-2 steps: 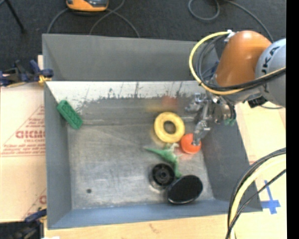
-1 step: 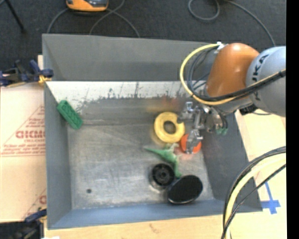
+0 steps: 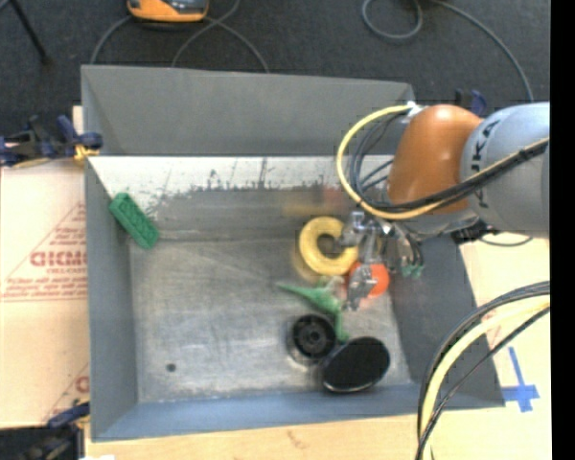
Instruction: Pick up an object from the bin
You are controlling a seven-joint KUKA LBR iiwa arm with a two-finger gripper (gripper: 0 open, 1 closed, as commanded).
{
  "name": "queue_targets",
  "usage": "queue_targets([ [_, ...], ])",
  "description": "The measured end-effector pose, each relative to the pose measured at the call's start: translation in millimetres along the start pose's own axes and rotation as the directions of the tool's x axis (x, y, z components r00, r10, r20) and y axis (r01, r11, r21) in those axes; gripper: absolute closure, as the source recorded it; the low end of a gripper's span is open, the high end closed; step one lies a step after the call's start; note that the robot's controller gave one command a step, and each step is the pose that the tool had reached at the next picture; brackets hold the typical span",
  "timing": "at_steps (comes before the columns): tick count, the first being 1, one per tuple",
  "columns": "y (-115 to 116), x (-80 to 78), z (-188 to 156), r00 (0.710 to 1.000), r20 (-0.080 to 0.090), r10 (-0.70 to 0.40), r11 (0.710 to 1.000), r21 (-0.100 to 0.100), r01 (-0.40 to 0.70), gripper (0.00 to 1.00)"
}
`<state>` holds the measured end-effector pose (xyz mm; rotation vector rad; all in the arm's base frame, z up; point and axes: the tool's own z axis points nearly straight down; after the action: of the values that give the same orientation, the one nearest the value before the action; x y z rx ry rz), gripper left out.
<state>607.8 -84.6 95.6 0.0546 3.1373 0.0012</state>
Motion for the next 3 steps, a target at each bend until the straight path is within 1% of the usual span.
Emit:
queue_targets([
  [1,-10.6,-6.9,21.8,0.999,0.005,0.052,0.999,0.005,-0.052,1.00],
  [2,-10.6,-6.9,21.8,0.999,0.005,0.052,0.999,0.005,-0.052,1.00],
  [3,1.6,-3.3,-13.1,1.000,-0.008,0.029,1.000,0.003,-0.029,1.00],
])
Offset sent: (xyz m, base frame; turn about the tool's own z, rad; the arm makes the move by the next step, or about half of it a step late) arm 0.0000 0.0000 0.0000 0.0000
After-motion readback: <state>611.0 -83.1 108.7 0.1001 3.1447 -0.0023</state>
